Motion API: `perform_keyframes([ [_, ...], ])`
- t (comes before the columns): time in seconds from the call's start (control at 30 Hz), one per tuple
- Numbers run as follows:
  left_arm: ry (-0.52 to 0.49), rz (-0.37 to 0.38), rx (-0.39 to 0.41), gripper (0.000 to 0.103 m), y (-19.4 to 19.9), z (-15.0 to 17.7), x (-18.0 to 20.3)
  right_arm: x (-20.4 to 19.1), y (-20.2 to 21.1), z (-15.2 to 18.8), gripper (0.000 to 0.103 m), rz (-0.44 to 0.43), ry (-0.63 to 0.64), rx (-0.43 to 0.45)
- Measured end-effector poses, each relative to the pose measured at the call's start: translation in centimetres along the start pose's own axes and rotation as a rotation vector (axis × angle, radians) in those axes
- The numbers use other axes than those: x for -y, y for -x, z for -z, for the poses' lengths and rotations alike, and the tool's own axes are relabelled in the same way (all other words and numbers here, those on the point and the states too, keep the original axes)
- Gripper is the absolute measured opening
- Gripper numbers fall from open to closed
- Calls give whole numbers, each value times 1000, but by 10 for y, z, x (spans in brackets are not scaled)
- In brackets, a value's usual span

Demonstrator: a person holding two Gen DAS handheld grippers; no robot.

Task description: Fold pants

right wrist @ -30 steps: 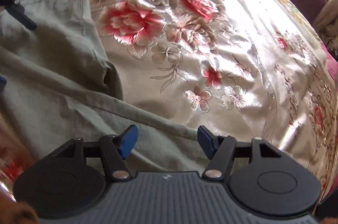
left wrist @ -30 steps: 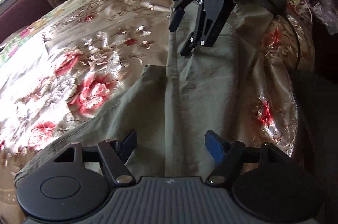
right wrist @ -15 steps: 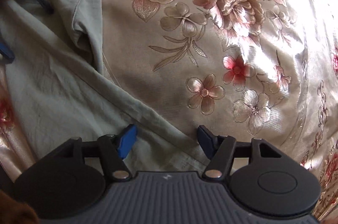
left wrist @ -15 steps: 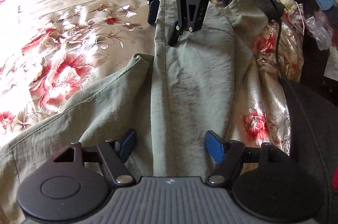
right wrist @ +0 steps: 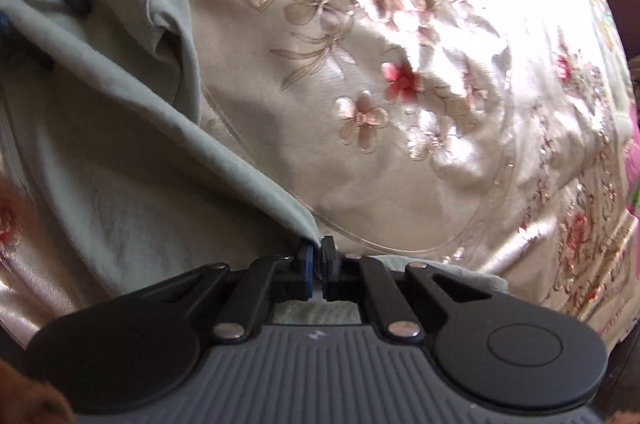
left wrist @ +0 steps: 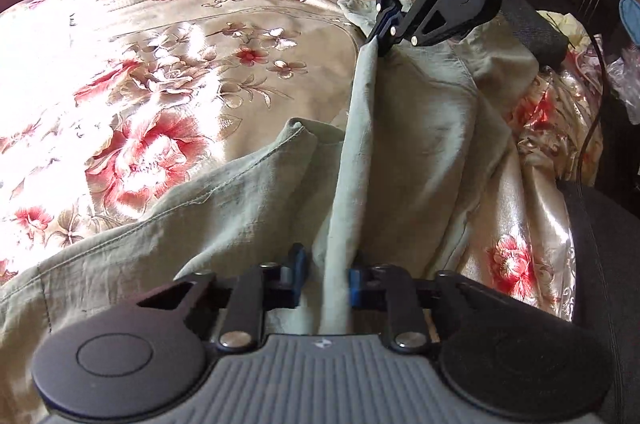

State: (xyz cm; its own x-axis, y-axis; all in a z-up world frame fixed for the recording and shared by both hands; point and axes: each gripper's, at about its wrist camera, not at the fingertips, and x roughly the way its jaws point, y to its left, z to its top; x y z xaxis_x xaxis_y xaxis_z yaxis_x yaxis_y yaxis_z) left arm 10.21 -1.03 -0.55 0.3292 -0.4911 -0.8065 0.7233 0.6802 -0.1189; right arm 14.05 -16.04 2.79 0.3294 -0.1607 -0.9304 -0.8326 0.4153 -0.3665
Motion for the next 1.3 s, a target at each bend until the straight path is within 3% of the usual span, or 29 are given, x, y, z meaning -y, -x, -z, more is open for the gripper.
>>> perform_keyframes([
  [0.2,-80,-210,138,22,41,-32,3,32,76,-8,3,269,-148,217],
  [0.3,-90,-289,226,22,75,-37,9,34,121,15,3,372,-249,365],
  [0.37,-151,-369,267,22,83,-29,24,14,134,37,3,461,-273,417],
  [0.43,-244,-421,284,22,71,-14,45,-25,120,61,4,574,-251,410],
  [0.47,-249,-388,230,22,54,-6,54,-41,104,73,4,537,-288,395],
  [0.53,-240,-262,100,23,26,10,68,-74,62,94,4,354,-391,317],
  [0.6,-301,-230,0,22,2,30,86,-106,32,107,4,272,-424,269],
  [0.7,-354,-275,-4,22,-2,39,98,-132,27,124,12,212,-538,274],
  [0.77,-301,-256,-18,22,0,30,90,-130,38,138,29,165,-641,318],
  [0.87,-278,-265,-36,22,-2,23,87,-110,51,162,48,124,-815,387],
  [0.97,-309,-280,-55,22,-6,23,96,-77,53,190,48,46,-1054,466],
  [1.1,-318,-288,-76,22,-9,22,99,-28,41,201,50,-23,-1269,596],
  [1.17,-300,-286,-84,22,-8,21,100,1,20,194,58,-61,-1344,601],
  [1.3,-280,-283,-89,22,-12,19,97,42,-33,163,58,-187,-1375,527],
])
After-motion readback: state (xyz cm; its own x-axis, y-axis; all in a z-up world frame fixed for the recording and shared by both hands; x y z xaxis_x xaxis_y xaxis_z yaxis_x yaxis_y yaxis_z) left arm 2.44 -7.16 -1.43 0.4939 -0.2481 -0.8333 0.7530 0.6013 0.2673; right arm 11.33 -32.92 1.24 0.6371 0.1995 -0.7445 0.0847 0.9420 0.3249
